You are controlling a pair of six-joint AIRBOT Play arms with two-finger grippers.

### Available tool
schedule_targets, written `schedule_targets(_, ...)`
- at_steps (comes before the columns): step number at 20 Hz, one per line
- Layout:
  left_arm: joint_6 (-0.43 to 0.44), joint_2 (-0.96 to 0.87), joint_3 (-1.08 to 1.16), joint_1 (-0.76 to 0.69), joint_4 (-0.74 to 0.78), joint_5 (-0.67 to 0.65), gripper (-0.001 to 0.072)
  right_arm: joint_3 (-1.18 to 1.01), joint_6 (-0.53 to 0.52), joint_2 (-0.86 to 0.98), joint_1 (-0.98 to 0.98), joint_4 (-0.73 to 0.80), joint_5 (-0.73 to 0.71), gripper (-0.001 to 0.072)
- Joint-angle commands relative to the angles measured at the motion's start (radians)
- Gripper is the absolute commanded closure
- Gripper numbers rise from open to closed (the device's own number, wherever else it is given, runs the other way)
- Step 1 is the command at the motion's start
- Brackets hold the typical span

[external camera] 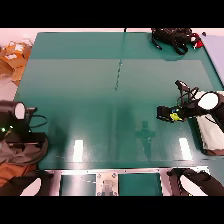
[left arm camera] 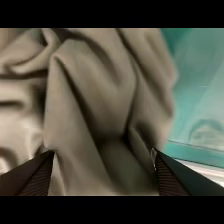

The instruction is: Fold the shirts.

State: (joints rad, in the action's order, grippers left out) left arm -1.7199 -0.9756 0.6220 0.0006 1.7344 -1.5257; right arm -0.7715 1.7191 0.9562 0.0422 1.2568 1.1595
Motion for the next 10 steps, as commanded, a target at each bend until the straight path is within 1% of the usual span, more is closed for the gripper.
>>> schedule_targets(1, -0.008, -0.004, -0.102, 0.0, 0.025, 0.125, 0.0002, 0.0, 0.0, -0.001, 0.001, 0.0, 0.0, 0.0696)
schedule_targets(2, -0.008, -0.004, -0.105, 0.0, 0.024, 0.148, 0.0038, 0.0, 0.0, -0.001, 0.001, 0.0, 0.0, 0.0696)
schedule_targets(3, -0.006, -0.004, -0.101, 0.0, 0.025, 0.156, 0.0481, 0.0, 0.0, -0.001, 0.001, 0.0, 0.0, 0.0696)
schedule_targets(4, 0.018, -0.004, -0.094, 0.0, 0.028, 0.15, 0.0689, 0.0, 0.0, -0.001, 0.001, 0.0, 0.0, 0.0696)
schedule_targets(6, 0.035, -0.004, -0.043, 0.0, 0.027, 0.127, 0.0688, 0.0, 0.0, -0.001, 0.001, 0.0, 0.0, 0.0696)
schedule_targets(7, 0.057, -0.004, 0.01, 0.0, 0.012, 0.109, 0.0688, 0.0, 0.0, -0.001, 0.001, 0.0, 0.0, 0.0696)
schedule_targets(8, 0.08, -0.004, 0.076, 0.0, -0.013, 0.089, 0.0689, 0.0, 0.0, -0.001, 0.001, 0.0, 0.0, 0.0696)
schedule_targets(10, 0.116, -0.004, 0.252, -0.002, -0.113, 0.048, 0.0689, 0.0, 0.0, -0.001, 0.001, 0.0, 0.0, 0.0696)
